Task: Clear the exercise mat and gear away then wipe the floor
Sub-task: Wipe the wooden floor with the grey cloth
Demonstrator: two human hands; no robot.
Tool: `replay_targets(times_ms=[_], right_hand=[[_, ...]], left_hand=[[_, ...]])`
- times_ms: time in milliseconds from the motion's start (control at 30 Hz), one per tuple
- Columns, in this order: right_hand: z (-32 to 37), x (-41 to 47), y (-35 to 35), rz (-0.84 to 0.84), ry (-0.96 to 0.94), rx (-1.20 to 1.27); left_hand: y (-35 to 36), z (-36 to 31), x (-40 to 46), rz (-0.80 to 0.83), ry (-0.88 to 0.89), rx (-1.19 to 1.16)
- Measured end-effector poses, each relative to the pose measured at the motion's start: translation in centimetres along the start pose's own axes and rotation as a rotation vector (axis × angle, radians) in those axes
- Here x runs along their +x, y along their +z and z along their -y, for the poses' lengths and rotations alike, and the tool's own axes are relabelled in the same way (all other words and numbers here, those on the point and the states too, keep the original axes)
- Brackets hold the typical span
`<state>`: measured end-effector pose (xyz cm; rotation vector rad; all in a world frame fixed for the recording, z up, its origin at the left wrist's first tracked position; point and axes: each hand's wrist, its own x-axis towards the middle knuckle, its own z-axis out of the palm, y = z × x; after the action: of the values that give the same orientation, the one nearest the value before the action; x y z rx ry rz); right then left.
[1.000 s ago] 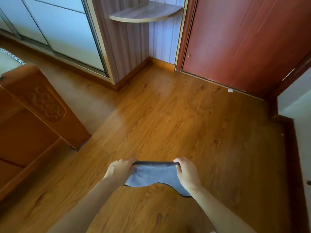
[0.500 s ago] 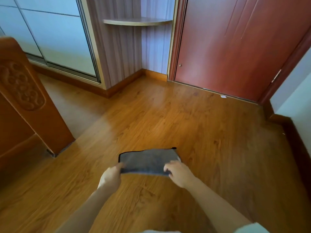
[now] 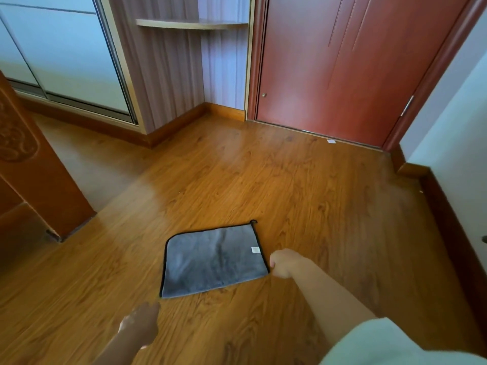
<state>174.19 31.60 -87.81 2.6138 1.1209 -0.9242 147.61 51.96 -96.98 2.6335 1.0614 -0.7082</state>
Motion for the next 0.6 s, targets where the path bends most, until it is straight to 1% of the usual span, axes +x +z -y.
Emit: replay_targets(times_ms=[100, 167, 267, 333, 433, 533, 600], right_hand=[[1.6, 0.5, 0.8, 0.054, -0.053, -0.038], [2.6, 0.8, 0.4, 0.036, -0.088, -0.019], [3.5, 1.7, -0.4, -0.072, -0.125, 0.068], [3.6, 2.4, 0.0, -0.169, -0.159, 0.076], [3.0, 3.1, 3.0, -0.274, -0.152, 0.063], [2.3, 3.8, 6.8, -0.264, -0.104, 0.063], [2.3, 4.6, 8.7, -0.268, -0.082, 0.128]], left_hand=[[-0.5, -1.6, 0.6, -0.025, 0.046, 0.039], [-1.4, -2.8, 1.2, -0.068, 0.058, 0.041], [-2.3, -4.4, 1.8, -0.122, 0.035, 0.022], [-2.0, -5.2, 2.0, -0.143, 0.040, 0.009], [-0.9, -5.7, 2.4, -0.180, 0.073, 0.043], [0.1, -5.7, 2.9, -0.244, 0.119, 0.095], [0.8, -5.7, 3.4, -0.273, 0.120, 0.048]])
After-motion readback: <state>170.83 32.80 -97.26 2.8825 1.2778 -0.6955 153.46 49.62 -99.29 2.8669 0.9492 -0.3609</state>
